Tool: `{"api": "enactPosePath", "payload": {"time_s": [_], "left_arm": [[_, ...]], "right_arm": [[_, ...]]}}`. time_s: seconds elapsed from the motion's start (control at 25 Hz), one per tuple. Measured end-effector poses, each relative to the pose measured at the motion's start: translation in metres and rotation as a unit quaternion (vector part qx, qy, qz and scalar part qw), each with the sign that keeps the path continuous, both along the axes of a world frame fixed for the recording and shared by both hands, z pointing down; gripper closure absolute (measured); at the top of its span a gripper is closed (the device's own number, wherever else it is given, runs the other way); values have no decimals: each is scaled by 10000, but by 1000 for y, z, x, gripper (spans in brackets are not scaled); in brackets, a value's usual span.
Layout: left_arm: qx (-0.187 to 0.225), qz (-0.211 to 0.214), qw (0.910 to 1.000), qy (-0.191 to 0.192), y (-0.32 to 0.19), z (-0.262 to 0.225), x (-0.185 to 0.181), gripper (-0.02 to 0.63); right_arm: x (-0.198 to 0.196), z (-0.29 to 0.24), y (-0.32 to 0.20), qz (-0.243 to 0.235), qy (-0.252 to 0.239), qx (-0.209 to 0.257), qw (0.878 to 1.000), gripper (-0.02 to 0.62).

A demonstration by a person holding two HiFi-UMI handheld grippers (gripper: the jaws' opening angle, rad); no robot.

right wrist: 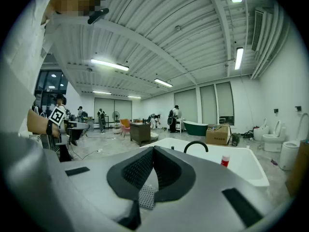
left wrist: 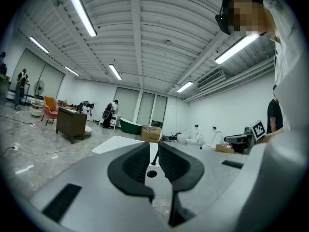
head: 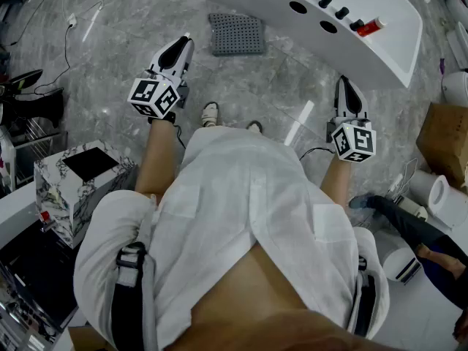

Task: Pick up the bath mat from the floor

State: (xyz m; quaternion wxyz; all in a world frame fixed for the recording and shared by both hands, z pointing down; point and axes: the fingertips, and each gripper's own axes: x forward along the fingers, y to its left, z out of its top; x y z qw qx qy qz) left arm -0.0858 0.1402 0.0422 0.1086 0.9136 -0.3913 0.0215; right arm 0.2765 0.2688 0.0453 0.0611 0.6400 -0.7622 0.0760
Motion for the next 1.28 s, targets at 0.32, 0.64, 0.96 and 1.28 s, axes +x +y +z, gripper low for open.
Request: {"api": "enactPosePath", "payload": {"time_s": [0.32, 0.64, 0.96, 1.28], "left_arm": [[4, 81, 10000, -16, 0, -1, 5, 546], [-24, 93, 10000, 5, 3, 4, 11, 546], [-29, 89, 10000, 13, 1, 3, 18, 546], [-16, 71, 10000, 15, 6, 4, 22, 546]], "right_arm": [[0, -1, 0, -11, 19, 7, 10000, 569], [2, 1, 1, -30, -386, 172, 9991, 568], [9, 0, -2, -37, -368, 209, 9991, 568], [12, 3, 0, -77, -379, 212, 9990, 568]]}}
